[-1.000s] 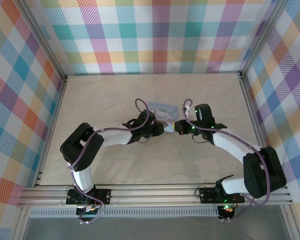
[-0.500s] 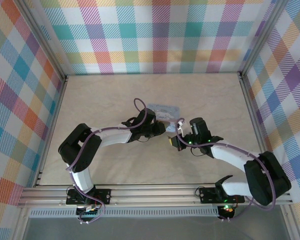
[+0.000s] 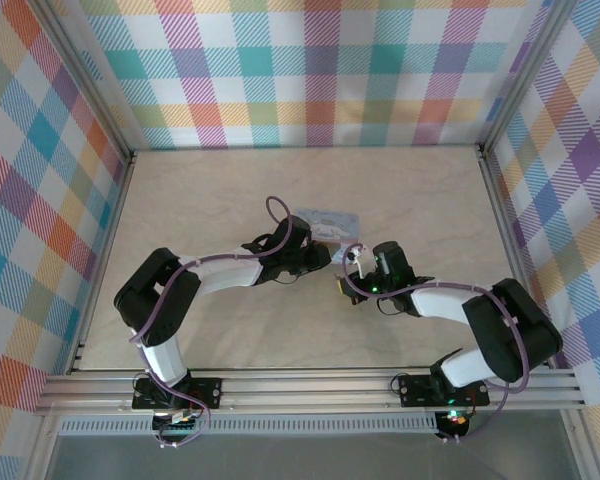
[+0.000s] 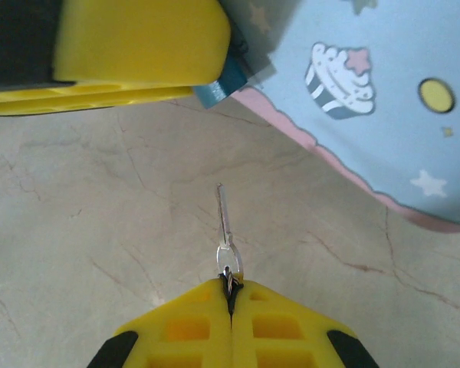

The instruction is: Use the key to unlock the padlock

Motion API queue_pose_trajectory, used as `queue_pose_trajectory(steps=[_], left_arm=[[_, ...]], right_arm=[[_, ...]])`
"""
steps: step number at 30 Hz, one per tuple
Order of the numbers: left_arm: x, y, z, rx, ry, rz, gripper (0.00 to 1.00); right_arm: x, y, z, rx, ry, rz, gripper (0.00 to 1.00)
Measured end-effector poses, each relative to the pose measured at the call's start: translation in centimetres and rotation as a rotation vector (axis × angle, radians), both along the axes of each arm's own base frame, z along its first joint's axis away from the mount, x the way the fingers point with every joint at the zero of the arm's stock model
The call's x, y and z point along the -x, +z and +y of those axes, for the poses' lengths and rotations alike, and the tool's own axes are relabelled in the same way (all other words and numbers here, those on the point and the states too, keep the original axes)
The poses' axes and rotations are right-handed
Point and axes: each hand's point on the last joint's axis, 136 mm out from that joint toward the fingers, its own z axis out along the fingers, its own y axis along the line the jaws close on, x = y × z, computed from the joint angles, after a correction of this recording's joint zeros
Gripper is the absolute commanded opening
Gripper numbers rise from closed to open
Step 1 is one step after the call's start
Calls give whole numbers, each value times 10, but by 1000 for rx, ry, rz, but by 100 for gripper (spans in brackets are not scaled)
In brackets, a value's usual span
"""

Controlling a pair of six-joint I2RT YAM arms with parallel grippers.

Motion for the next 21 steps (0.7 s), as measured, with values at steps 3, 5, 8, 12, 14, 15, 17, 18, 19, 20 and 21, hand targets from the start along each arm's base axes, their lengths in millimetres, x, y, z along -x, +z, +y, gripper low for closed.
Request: queue_pose_trajectory(steps=[3,5,8,12,14,15,17,18,19,20,21], left_arm=[[1,-1,1,-4,4,11,24],[2,-1,2,-4,6,15,24],[2,-1,2,-3,6,14,24],[2,-1,2,-2,8,16,23],[2,-1,2,-2,8,16,23],[2,-1,2,-2,8,16,23],[2,0,2,-2,8,15,23],[2,0,2,-1,8,15,23],[2,0,2,-1,8,14,22],[2,0,2,-1,8,14,22],[2,0,2,-1,8,15,23]], right_arm=[[-3,-2,1,1,0,-10,0],[-5,-1,2,-5,2,-18,0],[-5,-1,3,-10,7,-25,0],[-5,1,5,-17,13,-30,0],[-5,1,5,-19,15,-29,0],[-5,2,5,-21,16,-28,0],[-4,2,6,-24,20,-27,0],[-4,2,6,-25,20,-28,0],[-5,2,6,-26,20,-29,0],[-5,3,6,-26,20,-30,0],[-5,3,7,-27,20,-31,0]])
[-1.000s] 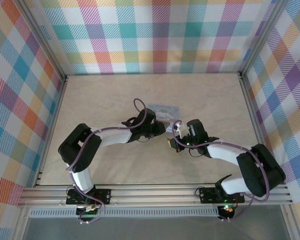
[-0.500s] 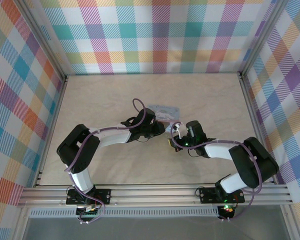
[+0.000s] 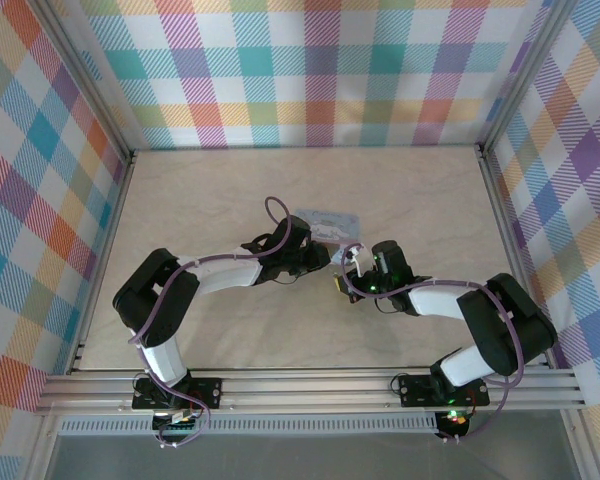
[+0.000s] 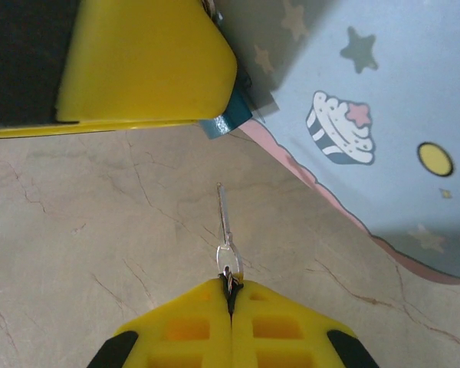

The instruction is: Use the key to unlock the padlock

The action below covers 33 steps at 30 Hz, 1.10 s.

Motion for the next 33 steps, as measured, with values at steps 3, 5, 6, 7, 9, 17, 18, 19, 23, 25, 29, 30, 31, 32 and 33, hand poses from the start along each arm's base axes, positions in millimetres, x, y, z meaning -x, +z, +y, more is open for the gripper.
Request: queue_pose_trajectory(steps=[3,5,6,7,9,17,18,19,23,25,29,30,31,32,33], left_arm=[[0,0,0,0,0,0,22],[0,0,0,-1,0,1,22],[0,0,0,-1,0,1,22],[0,0,0,-1,0,1,22],[0,0,0,-1,0,1,22],[0,0,0,-1,0,1,22],[0,0,0,-1,0,1,22],[0,0,0,-1,0,1,22],[0,0,0,-1,0,1,22],[0,0,0,-1,1,1,22],[1,0,1,-4,1,3,22],[1,0,1,-4,1,3,22],[1,0,1,-4,1,3,22],[1,0,1,-4,1,3,22],[1,0,1,-4,1,3,22]], right_arm=[[-2,3,1,-4,0,-8,0],[-4,6,2,-8,-1,-14,0],[-5,7,3,-9,-1,-17,0],[-6,7,3,-10,-1,-19,0],[-7,9,4,-12,-1,-22,0],[-11,13,5,-12,-9,-36,0],[-12,13,4,-12,-10,-37,0],[-12,13,4,-12,-10,-37,0],[-12,13,4,-8,-15,-39,0],[-13,12,3,-5,-17,-39,0],[-13,11,2,3,-23,-37,0],[-13,11,2,4,-24,-36,0],[-13,10,1,6,-25,-35,0],[-13,10,1,8,-26,-34,0],[-13,9,1,11,-27,-32,0]])
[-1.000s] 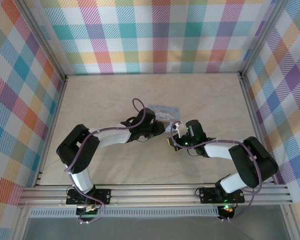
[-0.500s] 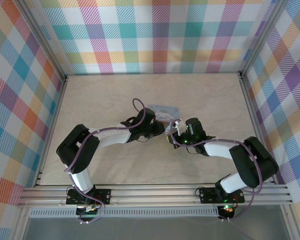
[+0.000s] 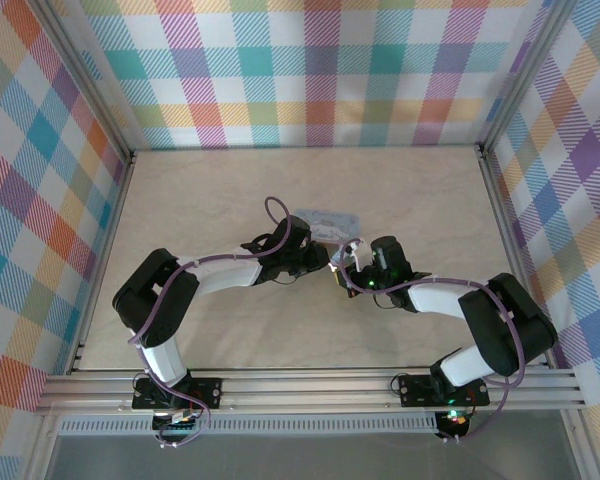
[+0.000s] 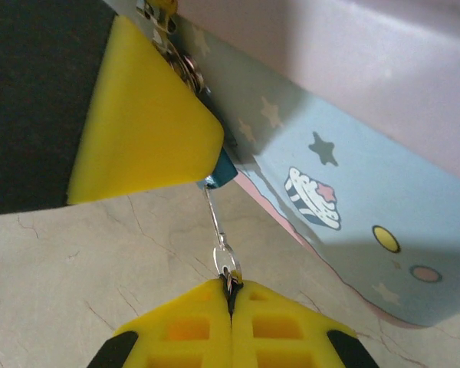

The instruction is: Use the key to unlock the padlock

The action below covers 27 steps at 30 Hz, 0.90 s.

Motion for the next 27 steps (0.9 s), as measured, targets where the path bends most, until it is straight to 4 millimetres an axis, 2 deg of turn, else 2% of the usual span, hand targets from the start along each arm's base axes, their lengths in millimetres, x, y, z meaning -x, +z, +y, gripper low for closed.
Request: queue_pose_trajectory(steps=[27], left_arm=[[1,1,2,-6,2,3,22]], right_arm=[[3,-2,5,-18,26,13,0]])
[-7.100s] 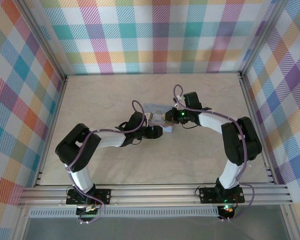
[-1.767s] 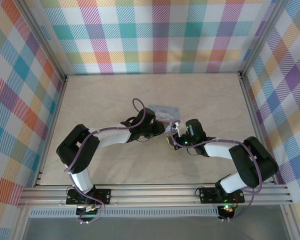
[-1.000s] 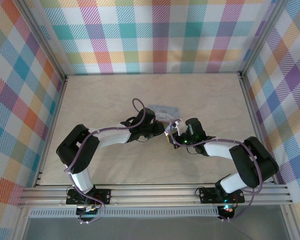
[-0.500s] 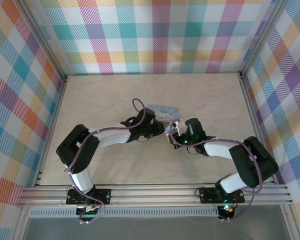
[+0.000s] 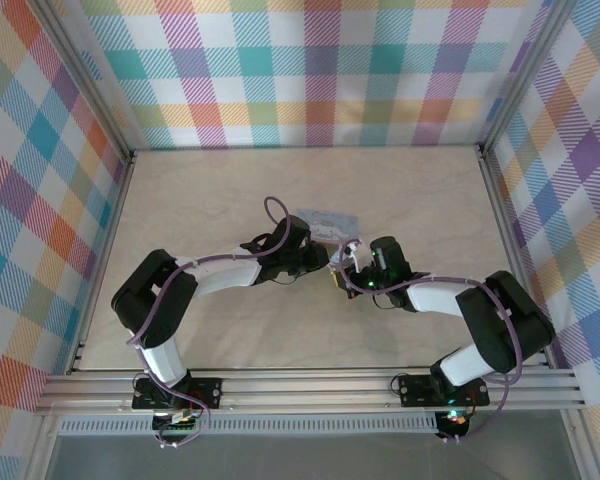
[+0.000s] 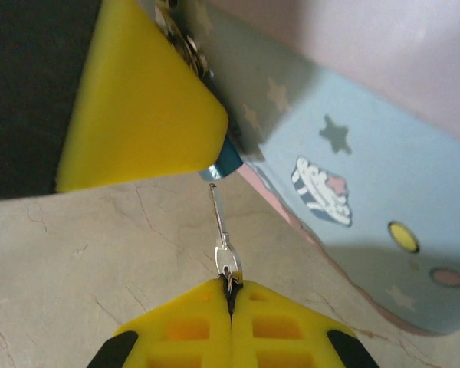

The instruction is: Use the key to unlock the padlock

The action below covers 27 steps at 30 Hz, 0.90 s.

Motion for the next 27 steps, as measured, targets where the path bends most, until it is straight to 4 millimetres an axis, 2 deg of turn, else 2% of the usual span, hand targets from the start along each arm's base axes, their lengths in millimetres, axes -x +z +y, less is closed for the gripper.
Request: queue_pose_trajectory(steps=[27], left_arm=[[1,5,1,4,-1,-3,22]], right_arm=[[-4,8,4,-36,10,-49,0]])
